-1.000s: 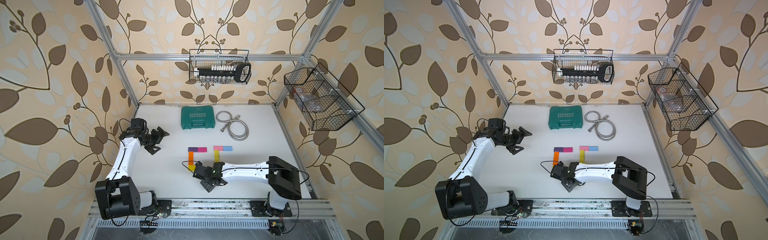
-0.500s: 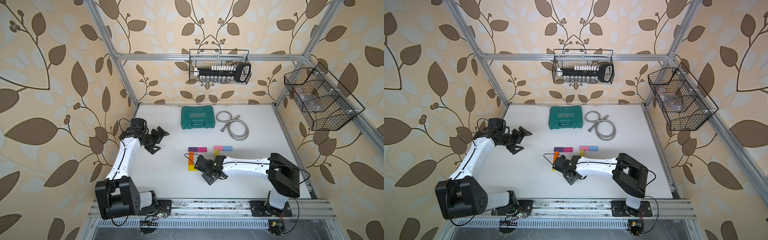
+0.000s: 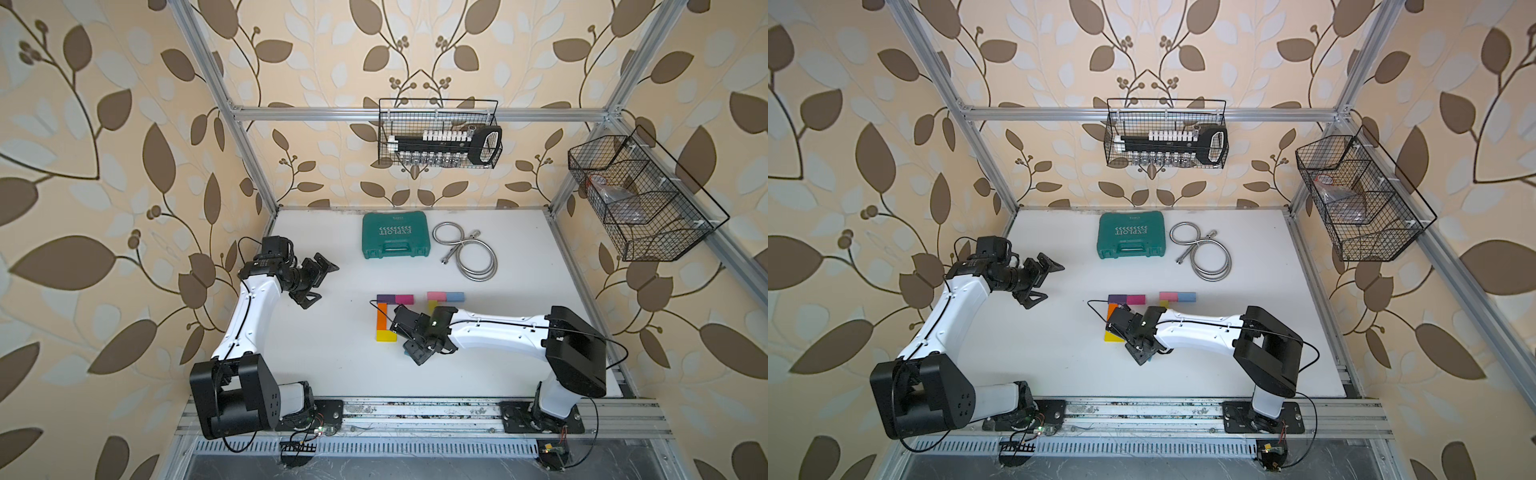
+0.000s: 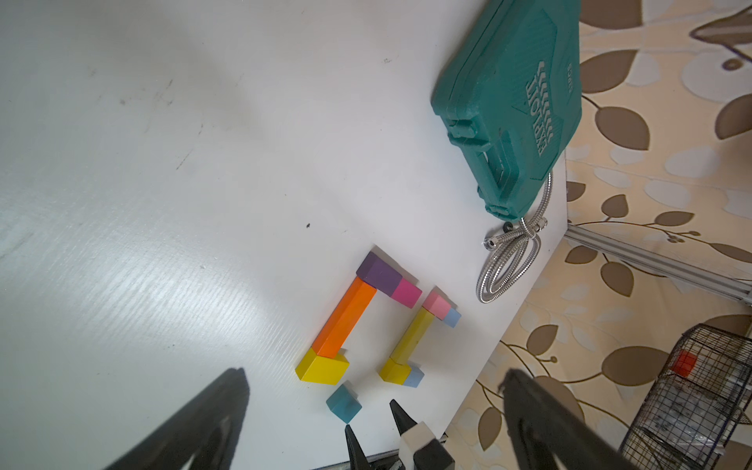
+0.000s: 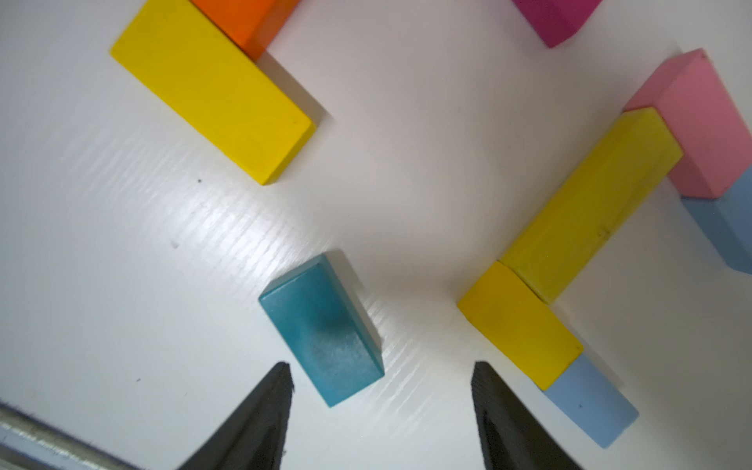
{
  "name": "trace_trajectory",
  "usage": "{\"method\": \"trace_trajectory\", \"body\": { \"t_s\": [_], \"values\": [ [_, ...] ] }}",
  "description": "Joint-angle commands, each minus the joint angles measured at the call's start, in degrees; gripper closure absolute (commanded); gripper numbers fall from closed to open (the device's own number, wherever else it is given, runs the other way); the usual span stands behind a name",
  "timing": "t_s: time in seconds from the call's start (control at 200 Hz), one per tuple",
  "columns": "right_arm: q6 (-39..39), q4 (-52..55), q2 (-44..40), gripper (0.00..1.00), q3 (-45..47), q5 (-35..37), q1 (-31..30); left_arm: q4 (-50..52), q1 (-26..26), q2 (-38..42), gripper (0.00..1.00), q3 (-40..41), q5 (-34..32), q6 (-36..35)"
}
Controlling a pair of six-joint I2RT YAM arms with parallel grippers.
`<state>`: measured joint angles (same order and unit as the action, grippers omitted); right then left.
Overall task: Assemble the letter c with building blocks
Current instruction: Assemble the building block at the center of the board.
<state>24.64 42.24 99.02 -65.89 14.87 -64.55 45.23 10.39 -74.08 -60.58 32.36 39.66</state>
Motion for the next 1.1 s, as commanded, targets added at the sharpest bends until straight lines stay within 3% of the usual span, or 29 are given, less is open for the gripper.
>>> {"method": "trace_trajectory", "body": {
  "t_s": [0.0, 0.4, 1.095],
  "values": [
    [0.8, 0.9, -0.9, 0.31, 1.5, -0.9, -1.4, 0.5, -0.8, 0.8, 0.01, -0.9, -0.6, 0.3],
    [0.2, -0.8, 4.0, 0.31, 3.3, -0.6, -1.8, 0.4, -0.9, 0.8, 0.01, -1.1, -0.6, 0.5],
    [-3.2, -0.2, 8.8, 0.32, -2.4, 2.9, 1.7, 0.0, -0.9, 0.3, 0.01, -0.9, -0.7, 0.5]
  ]
}}
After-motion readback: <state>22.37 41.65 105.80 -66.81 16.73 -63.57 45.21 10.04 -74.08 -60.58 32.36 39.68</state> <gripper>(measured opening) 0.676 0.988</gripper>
